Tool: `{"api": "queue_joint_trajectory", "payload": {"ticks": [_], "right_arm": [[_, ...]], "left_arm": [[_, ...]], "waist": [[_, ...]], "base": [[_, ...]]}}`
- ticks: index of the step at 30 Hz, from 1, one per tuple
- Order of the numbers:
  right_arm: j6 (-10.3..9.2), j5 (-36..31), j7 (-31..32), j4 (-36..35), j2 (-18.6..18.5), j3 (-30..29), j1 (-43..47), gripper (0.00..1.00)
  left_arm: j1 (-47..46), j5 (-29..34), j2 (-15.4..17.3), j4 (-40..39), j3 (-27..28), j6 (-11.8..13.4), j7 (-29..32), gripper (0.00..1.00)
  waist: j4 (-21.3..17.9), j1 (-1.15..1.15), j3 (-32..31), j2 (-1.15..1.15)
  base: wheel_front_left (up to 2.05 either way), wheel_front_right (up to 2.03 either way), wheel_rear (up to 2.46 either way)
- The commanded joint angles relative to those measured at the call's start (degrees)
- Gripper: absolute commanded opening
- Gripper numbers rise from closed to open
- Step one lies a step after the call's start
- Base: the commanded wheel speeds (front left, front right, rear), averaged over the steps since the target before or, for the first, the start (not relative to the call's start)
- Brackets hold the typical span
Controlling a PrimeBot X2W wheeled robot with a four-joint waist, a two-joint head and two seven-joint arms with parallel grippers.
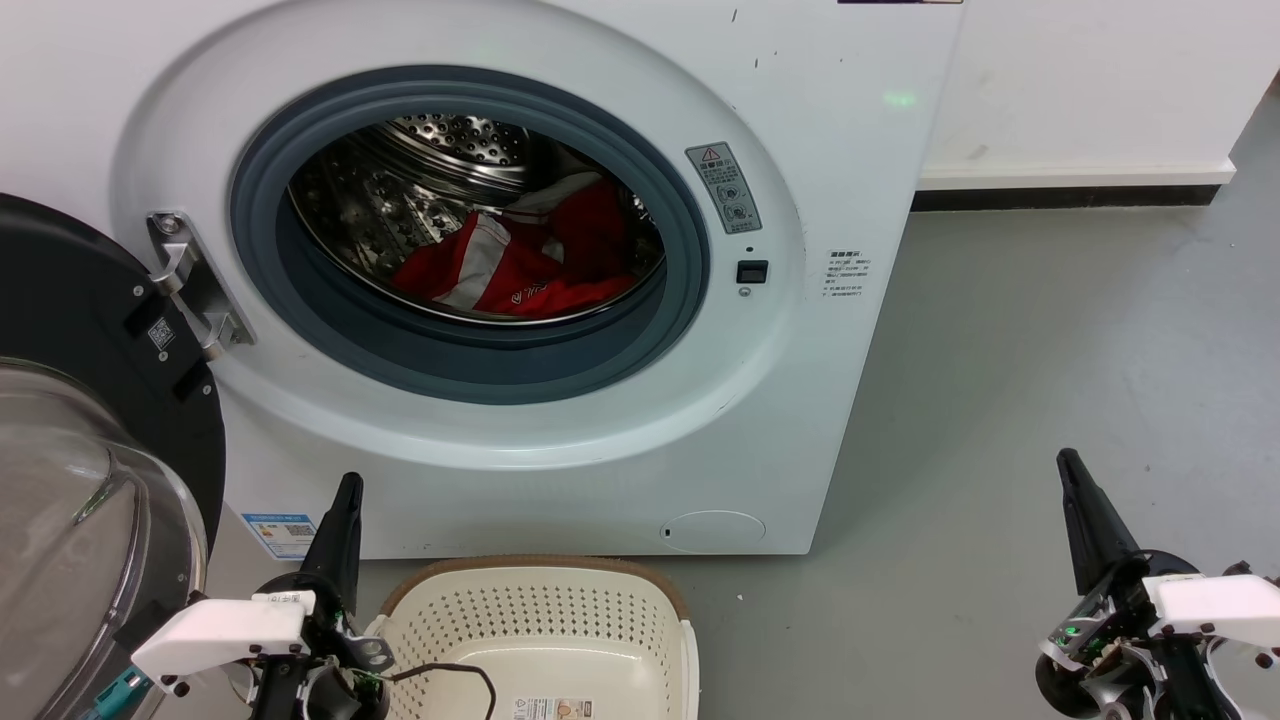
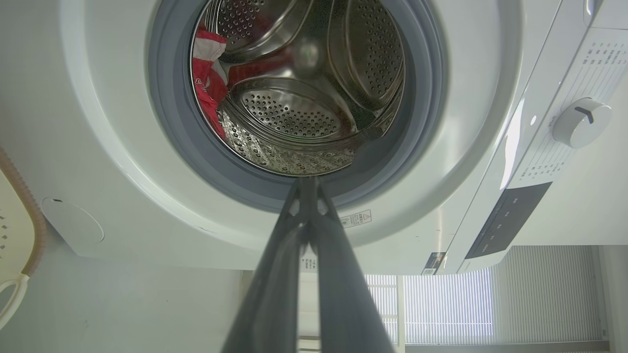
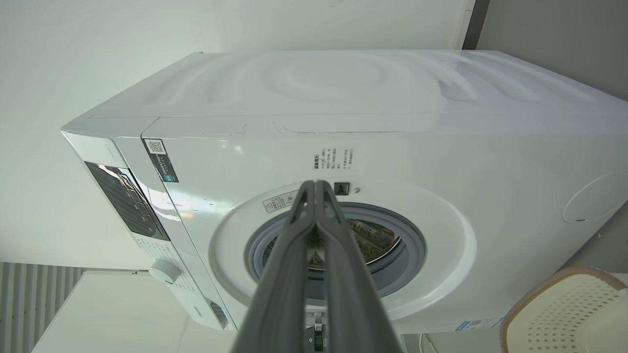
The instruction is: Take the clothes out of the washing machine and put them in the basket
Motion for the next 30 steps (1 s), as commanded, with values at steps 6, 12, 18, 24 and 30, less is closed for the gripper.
{"api": "queue_joint_trajectory", "payload": {"ticks": [6,12,18,24,30], "right_arm": [[-0.02,-0.3,0.0,0.1,0.2,0.0,-0.8,0.0],[-0.02,-0.3,0.0,0.1,0.2,0.0,-0.8,0.0],[-0.02,-0.3,0.0,0.1,0.2,0.0,-0.8,0.0],[0.0,-0.3,-1.2,-0.1,0.0,0.9,0.6,1.0],[0.0,-2.8,-3.0,-0.8,0.0,1.6,1.1,1.0]], "left_arm": [[-0.3,-0.1,-0.1,-0.1,0.0,-0.2,0.2,0.0],[-0.3,-0.1,-0.1,-0.1,0.0,-0.2,0.2,0.0],[-0.3,-0.1,-0.1,-0.1,0.0,-0.2,0.2,0.0],[0.2,0.4,0.0,0.2,-1.4,0.0,-1.1,1.0],[-0.1,1.9,0.1,-0.7,-3.3,0.0,-3.0,1.0]], "waist": [[0.0,0.0,0.0,0.0],[0.0,0.0,0.0,0.0],[0.0,0.0,0.0,0.0],[0.0,0.0,0.0,0.0],[-0.1,0.0,0.0,0.0]], "base": [[0.0,0.0,0.0],[0.0,0.0,0.0],[0.0,0.0,0.0],[0.0,0.0,0.0],[0.0,0.0,0.0]]}}
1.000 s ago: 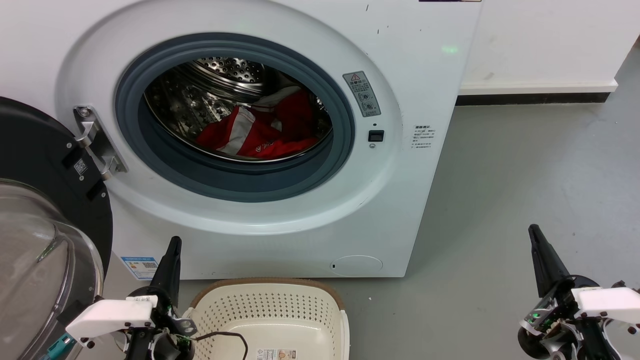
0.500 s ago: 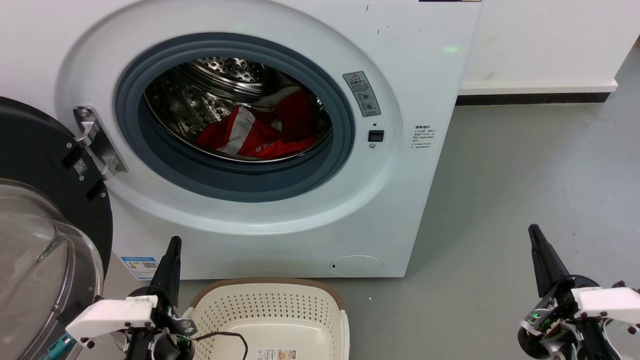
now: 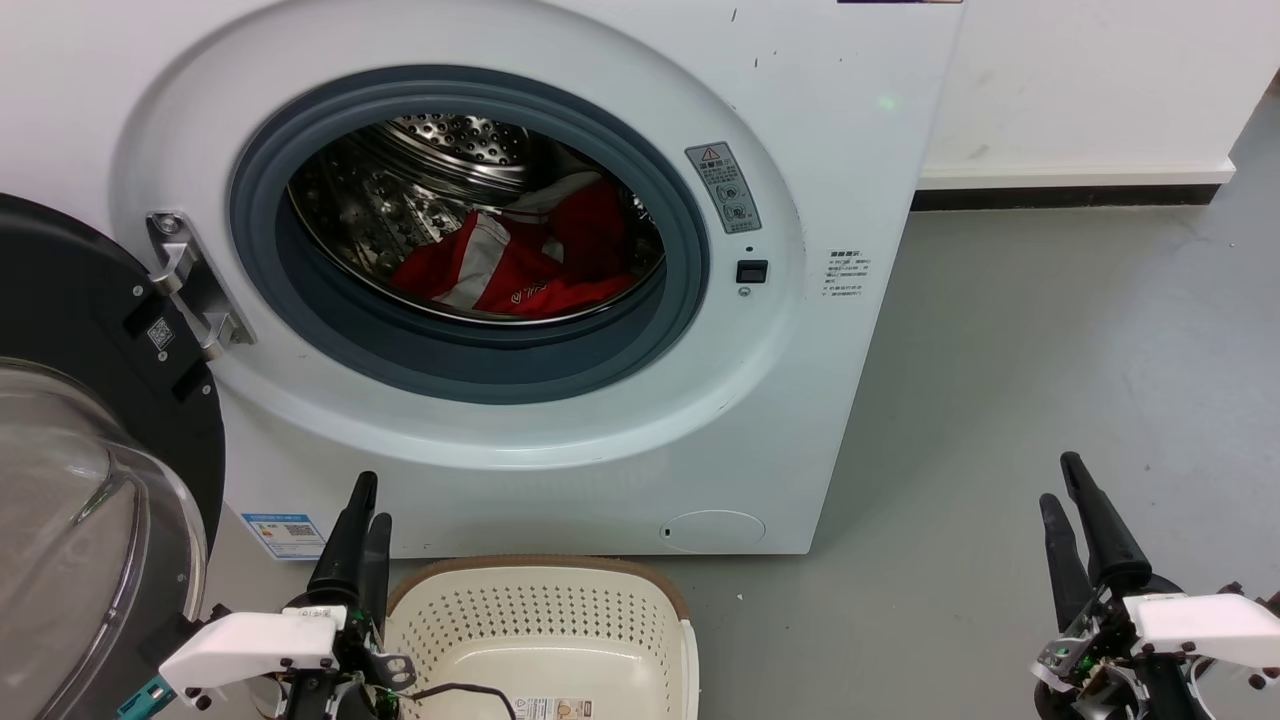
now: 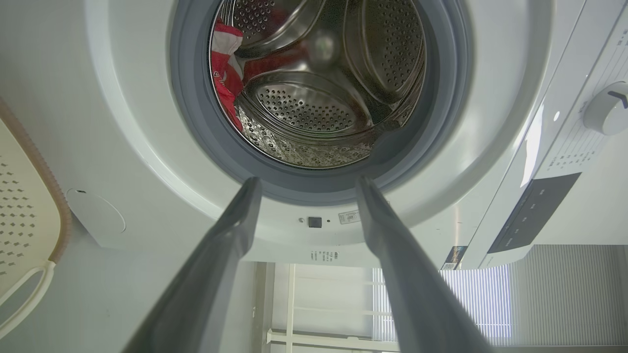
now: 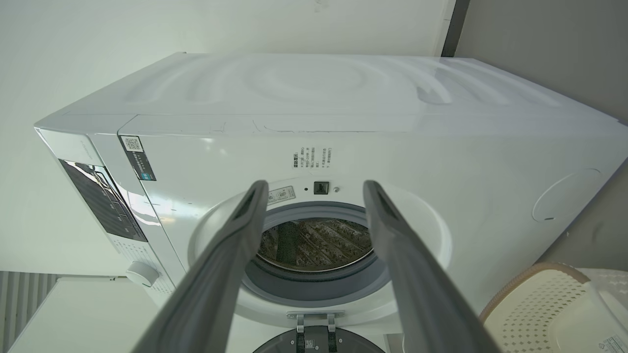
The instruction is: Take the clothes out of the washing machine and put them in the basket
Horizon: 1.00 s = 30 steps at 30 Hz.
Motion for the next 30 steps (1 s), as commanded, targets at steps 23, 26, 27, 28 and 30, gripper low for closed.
{"api": "queue_joint_trajectory", "payload": {"ticks": [23,26,27,28,30], "right_arm": [[0.01,-27.5,-5.8,-7.0,-0.1,1.0,1.4,1.0],[0.01,-32.7,-6.4,-7.5,-0.1,1.4,1.7,1.0],[0.01,-34.4,-6.7,-7.6,-0.1,1.6,1.8,1.0],[0.01,-36.0,-6.8,-7.8,-0.1,1.7,1.9,1.0],[0.01,-39.2,-7.3,-8.0,-0.1,1.8,2.2,1.0]], "left_arm": [[-1.6,25.2,0.2,-6.3,-2.8,0.0,-5.9,1.0],[-1.5,29.2,0.2,-6.5,-3.1,0.0,-6.5,1.0],[-1.5,30.4,0.2,-6.6,-3.1,0.0,-6.7,1.0],[-1.5,31.6,0.2,-6.7,-3.2,0.0,-6.9,1.0],[-1.4,33.8,0.2,-6.8,-3.3,0.0,-7.3,1.0]], "waist": [[-0.3,0.0,0.0,0.0],[-0.4,0.0,0.0,0.0],[-0.4,0.0,0.0,0.0],[-0.4,0.0,0.0,0.0],[-0.4,0.0,-0.1,0.0]], "base": [[0.0,0.0,0.0],[0.0,0.0,0.0],[0.0,0.0,0.0],[0.0,0.0,0.0],[0.0,0.0,0.0]]}}
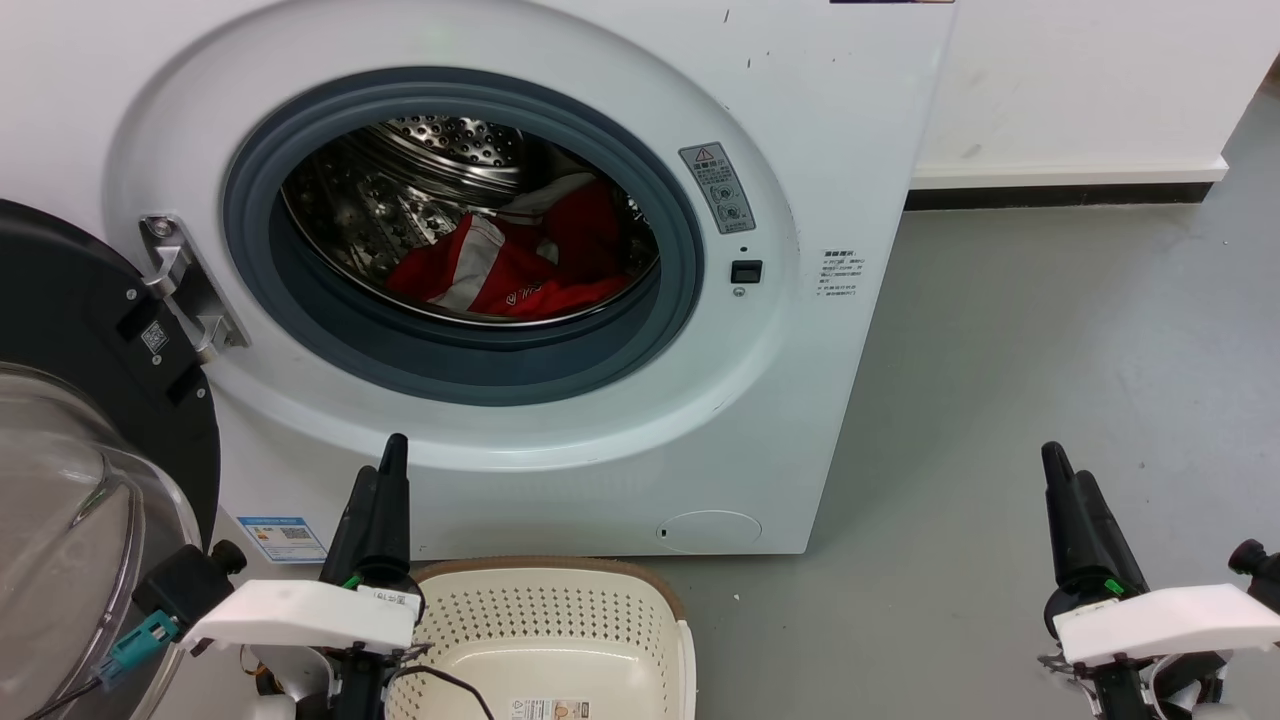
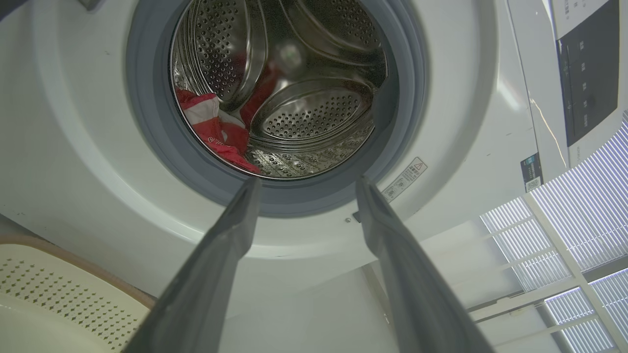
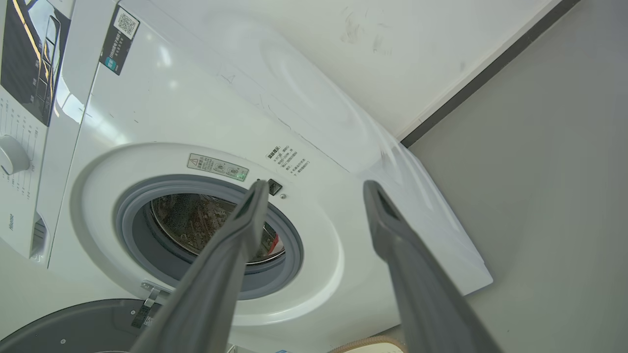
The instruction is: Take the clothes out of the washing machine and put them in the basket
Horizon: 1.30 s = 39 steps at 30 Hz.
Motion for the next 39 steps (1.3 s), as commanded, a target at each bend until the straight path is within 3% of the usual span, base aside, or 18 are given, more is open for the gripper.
{"api": "queue_joint_trajectory", "payload": {"ticks": [1,16,39], "right_arm": [[0.01,-2.5,-0.5,-1.2,-0.1,0.1,0.0,1.0],[0.01,-18.4,-2.3,-3.3,-0.1,1.0,1.2,1.0],[0.0,-36.2,-2.0,-6.3,-0.1,1.1,3.1,1.0]], "left_arm": [[-1.0,1.9,0.2,-1.1,-0.1,0.0,-0.5,1.0],[-0.6,16.6,1.0,-1.5,-0.9,0.0,-3.3,1.0],[-0.8,33.6,1.7,-0.3,-1.7,0.0,-6.9,1.0]], "waist": [[0.0,0.0,0.0,0.0],[-0.1,0.0,-0.2,0.0],[-0.2,0.0,-0.3,0.0]], "base": [[0.0,0.0,0.0],[0.0,0.0,0.0],[0.0,0.0,0.0]]}}
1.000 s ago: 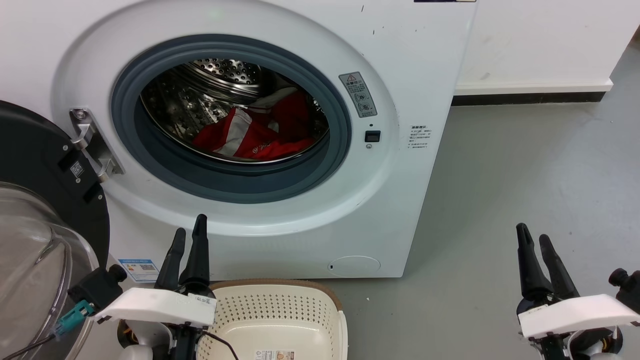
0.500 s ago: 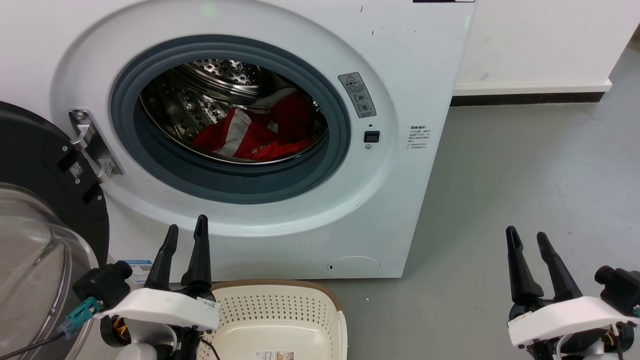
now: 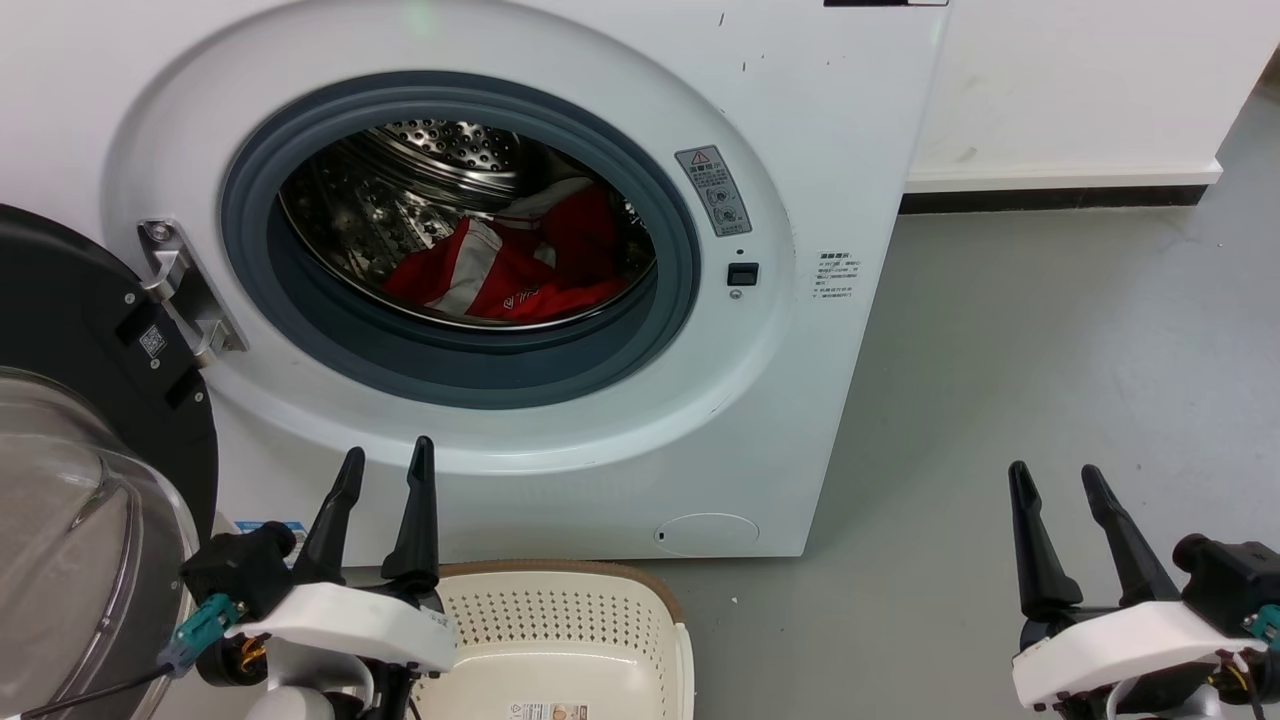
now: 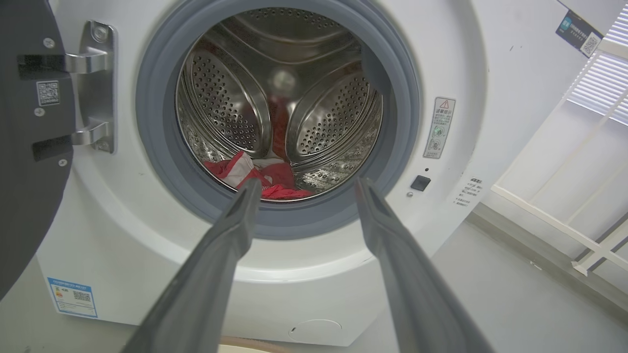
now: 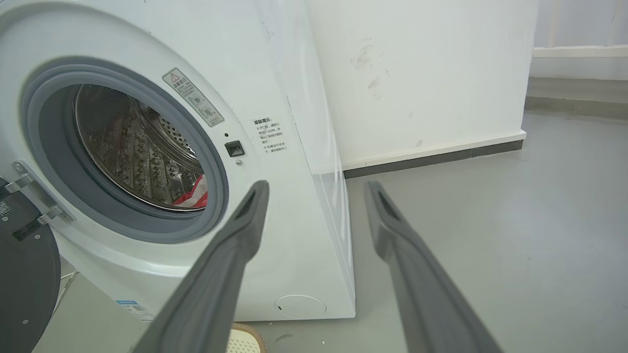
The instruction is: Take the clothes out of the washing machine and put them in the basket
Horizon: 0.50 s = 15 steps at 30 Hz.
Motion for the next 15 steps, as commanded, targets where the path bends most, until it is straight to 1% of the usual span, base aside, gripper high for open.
{"api": "queue_joint_trajectory", "payload": {"ticks": [1,15], "right_arm": [[-0.01,-1.6,-0.3,-0.9,0.0,-0.1,0.1,1.0],[-0.01,-9.4,-0.8,-2.1,0.0,-0.2,1.1,1.0]], "left_arm": [[-0.8,1.7,0.2,-0.2,0.0,0.1,-0.6,1.0],[-1.0,9.6,0.1,0.0,-0.1,0.9,-2.4,1.0]], "waist": [[0.0,0.0,0.0,0.0],[0.1,0.0,0.1,0.0]], "base": [[0.0,0.0,0.0],[0.0,0.0,0.0]]}}
